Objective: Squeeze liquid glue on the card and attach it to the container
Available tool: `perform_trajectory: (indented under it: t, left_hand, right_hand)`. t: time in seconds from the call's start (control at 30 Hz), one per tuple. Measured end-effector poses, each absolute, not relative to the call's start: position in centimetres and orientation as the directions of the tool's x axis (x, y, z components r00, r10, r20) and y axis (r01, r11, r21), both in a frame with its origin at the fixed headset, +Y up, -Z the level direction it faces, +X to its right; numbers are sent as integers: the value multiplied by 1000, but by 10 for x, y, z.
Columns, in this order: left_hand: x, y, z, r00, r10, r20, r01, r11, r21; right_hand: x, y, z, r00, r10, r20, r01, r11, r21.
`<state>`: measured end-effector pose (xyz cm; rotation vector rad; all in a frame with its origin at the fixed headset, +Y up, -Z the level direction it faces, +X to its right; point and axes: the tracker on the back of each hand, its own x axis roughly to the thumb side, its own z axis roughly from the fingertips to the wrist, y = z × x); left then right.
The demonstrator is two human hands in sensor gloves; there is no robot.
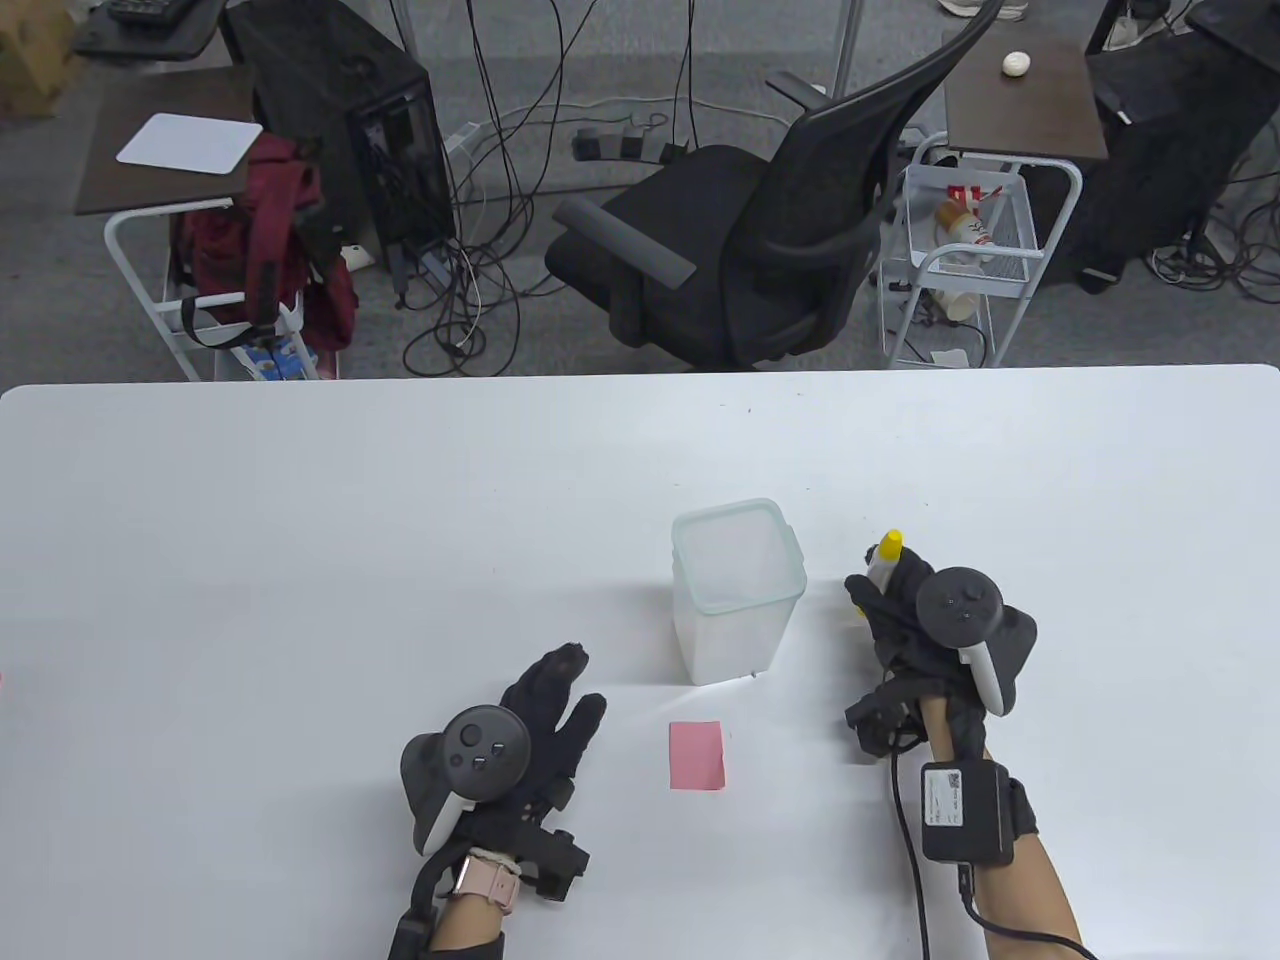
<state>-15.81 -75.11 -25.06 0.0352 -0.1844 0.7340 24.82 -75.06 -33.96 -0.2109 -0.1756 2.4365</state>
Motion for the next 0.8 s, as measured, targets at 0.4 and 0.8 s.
perform_trajectory:
  t: [0.4,0.8]
  left_hand:
    - [-133,-740,-242,673,691,264,-706,707,-51]
    - [-93,-721,-221,524,753,399,-783,610,-123]
  right_hand:
    - [227,-743,-258,-728,685,17,-678,-716,-166]
    - [184,-734,-217,-729,648,220,-678,-728,-103]
